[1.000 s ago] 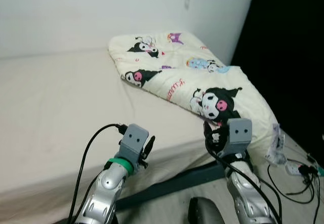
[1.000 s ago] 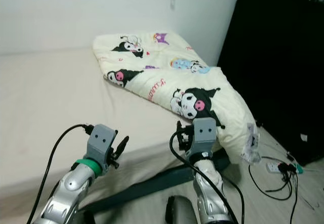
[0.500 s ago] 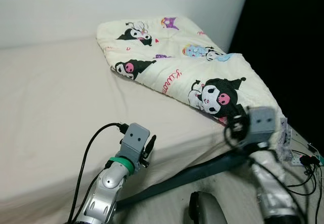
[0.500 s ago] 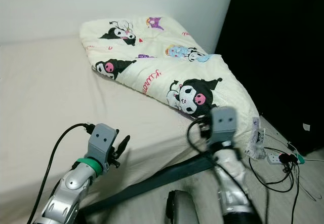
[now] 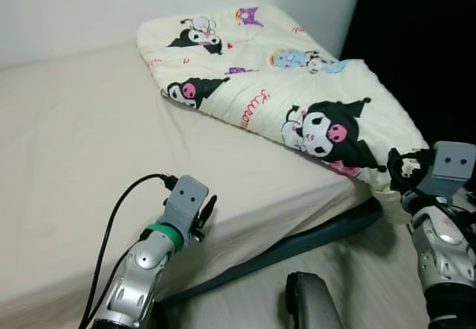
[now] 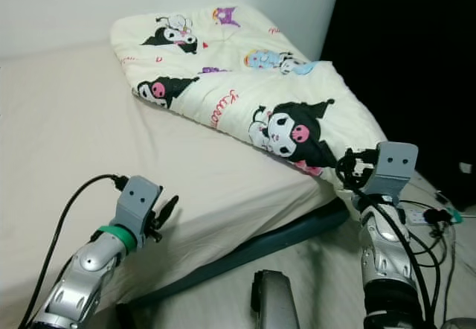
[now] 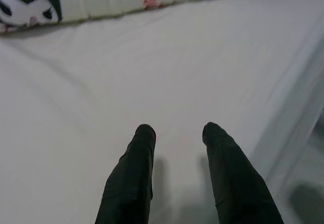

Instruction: Clean up the room

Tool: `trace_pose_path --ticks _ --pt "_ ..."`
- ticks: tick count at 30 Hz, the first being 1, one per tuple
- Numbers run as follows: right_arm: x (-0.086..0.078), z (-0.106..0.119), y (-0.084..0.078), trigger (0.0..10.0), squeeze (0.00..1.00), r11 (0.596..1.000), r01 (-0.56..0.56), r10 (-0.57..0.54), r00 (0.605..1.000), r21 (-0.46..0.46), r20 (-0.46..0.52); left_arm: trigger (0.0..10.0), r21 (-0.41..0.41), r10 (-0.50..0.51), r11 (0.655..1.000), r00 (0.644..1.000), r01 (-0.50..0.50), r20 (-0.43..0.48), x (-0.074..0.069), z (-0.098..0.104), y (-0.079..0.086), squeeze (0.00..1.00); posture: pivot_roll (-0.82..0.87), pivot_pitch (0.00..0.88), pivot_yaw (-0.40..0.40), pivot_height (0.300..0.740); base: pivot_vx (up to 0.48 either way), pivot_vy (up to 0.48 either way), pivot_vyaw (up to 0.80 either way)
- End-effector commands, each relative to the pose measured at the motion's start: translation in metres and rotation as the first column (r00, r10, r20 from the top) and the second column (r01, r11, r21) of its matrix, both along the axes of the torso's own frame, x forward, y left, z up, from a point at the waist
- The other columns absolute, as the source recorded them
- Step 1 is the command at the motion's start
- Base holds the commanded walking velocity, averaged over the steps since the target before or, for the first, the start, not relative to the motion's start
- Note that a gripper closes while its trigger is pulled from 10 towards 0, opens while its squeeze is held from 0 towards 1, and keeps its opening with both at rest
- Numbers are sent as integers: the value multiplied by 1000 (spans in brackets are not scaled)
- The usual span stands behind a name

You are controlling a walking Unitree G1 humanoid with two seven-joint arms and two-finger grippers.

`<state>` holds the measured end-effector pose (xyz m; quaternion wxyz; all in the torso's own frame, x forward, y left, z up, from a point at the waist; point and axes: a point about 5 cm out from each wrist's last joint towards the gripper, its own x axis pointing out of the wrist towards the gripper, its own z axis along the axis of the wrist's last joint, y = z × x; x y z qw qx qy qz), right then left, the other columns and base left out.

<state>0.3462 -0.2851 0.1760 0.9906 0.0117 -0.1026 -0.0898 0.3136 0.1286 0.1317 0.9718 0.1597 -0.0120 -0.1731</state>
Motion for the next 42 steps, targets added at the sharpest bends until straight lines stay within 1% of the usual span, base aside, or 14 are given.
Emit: trace_pose_path --ticks 1,2,3,4,5,12,19,20,24,30,36,37,39,42 --pt "-1 -8 -1 10000 290 1000 -5 5 1000 7 -28 10000 9 23 1000 999 -23 -22 -3 -3 10 0 -49 229 156 500 0 0 0" --pt "0 -8 -1 10000 298 1000 -7 7 999 -2 -31 10000 13 27 1000 999 -27 -21 -3 -2 13 0 -49 229 156 500 0 0 0" --pt "1 -8 0 10000 722 1000 -6 6 999 -13 -39 10000 18 36 999 999 -36 -20 -3 -1 16 0 -40 242 159 500 0 0 0" --pt "1 -8 0 10000 722 1000 -6 6 999 -13 -39 10000 18 36 999 999 -36 -20 -3 -1 16 0 -40 242 159 500 0 0 0" --pt "3 -8 -1 10000 1000 999 2 -3 999 -36 -49 10000 23 44 999 999 -44 -18 -3 0 20 0 -35 254 162 500 0 0 0" --pt "-3 9 -30 10000 1000 922 203 -220 975 -329 -16 10000 56 82 995 996 -81 -28 -5 2 39 0 -23 297 178 500 0 0 0" --pt "-9 30 -48 10000 1000 870 278 -272 959 -407 74 10000 64 80 995 996 -78 -38 -7 3 41 0 -25 308 182 500 0 0 0" --pt "-8 32 -48 10000 0 865 270 -264 962 -422 74 10000 64 81 995 996 -78 -40 -7 4 40 0 -23 309 181 500 0 0 0" --pt "-6 28 -50 10000 0 889 262 -262 964 -375 54 10000 61 82 995 996 -79 -41 -7 5 39 0 -14 312 184 500 0 0 0" --pt "-9 -2 -59 10000 0 968 244 -247 967 -54 -69 10000 59 71 996 996 -69 -46 -12 6 36 0 17 319 191 500 0 0 0" --pt "-20 -23 -70 10000 0 938 320 -341 922 -133 -185 10000 58 65 996 996 -62 -57 -17 5 35 0 22 322 191 500 0 0 0" --pt "-20 -21 -72 5843 0 937 322 -342 922 -132 -181 10000 57 66 996 996 -63 -59 -17 4 35 0 20 322 190 500 0 0 0" --pt "-20 -20 -72 4471 0 938 318 -339 925 -135 -174 10000 57 67 996 996 -63 -60 -17 4 34 0 19 323 189 500 0 0 0" --pt "-19 -17 -73 4471 0 943 306 -325 931 -127 -164 10000 56 68 996 996 -64 -64 -17 5 34 0 19 323 189 500 0 0 0"
